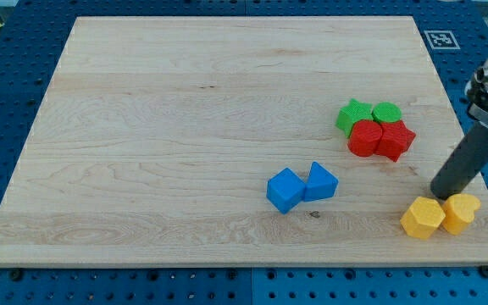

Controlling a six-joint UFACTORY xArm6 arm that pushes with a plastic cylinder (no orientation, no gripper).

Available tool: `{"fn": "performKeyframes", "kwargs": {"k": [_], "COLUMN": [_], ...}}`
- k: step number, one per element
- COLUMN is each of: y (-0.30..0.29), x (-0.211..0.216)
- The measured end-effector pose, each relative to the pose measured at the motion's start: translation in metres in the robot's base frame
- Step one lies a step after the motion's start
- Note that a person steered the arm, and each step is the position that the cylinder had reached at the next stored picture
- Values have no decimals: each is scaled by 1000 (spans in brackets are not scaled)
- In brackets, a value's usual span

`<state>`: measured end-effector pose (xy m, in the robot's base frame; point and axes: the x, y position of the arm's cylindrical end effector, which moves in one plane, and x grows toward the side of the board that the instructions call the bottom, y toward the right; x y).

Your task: Move the arm diagonal to the blue triangle

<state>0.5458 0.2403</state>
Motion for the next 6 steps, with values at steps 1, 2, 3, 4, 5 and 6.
{"fn": "performKeyframes", "kwargs": {"k": [1,2,3,4,5,6], "y": [-19,-69,-102,-105,-131,-177], "x": [-7,-10,-2,17,25,12]}}
